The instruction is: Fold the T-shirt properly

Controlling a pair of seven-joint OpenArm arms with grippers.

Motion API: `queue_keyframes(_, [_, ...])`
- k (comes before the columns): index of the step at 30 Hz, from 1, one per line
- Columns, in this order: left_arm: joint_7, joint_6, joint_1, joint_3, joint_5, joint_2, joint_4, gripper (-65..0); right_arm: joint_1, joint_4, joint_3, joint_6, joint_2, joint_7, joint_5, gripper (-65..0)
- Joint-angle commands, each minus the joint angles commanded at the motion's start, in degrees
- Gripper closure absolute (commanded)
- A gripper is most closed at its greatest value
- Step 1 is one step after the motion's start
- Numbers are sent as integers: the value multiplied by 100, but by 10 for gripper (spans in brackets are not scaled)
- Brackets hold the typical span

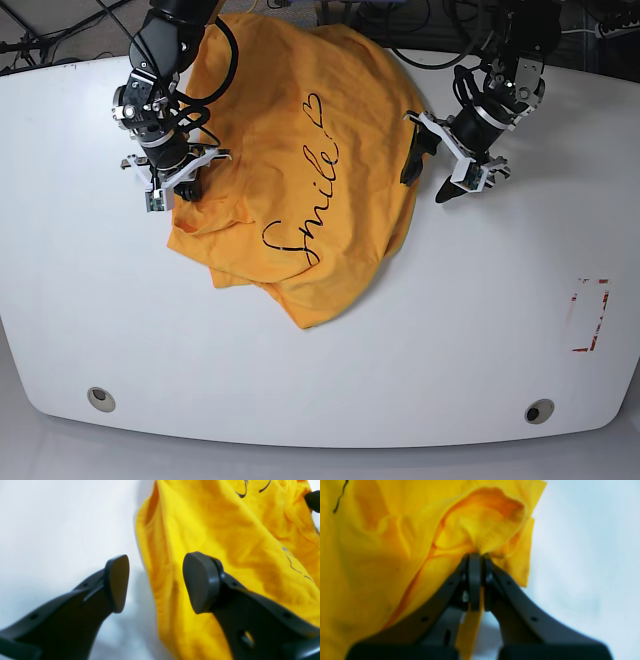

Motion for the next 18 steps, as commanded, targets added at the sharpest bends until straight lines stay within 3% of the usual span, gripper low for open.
queue_keyframes(7, [309,-95,52,-3,-25,-11,76,-375,-76,271,21,15,6,-179,-7,0])
queue_keyframes(18, [661,-43,179,-134,14,95,300,-374,-88,369,-71,-1,8,-271,-44,0])
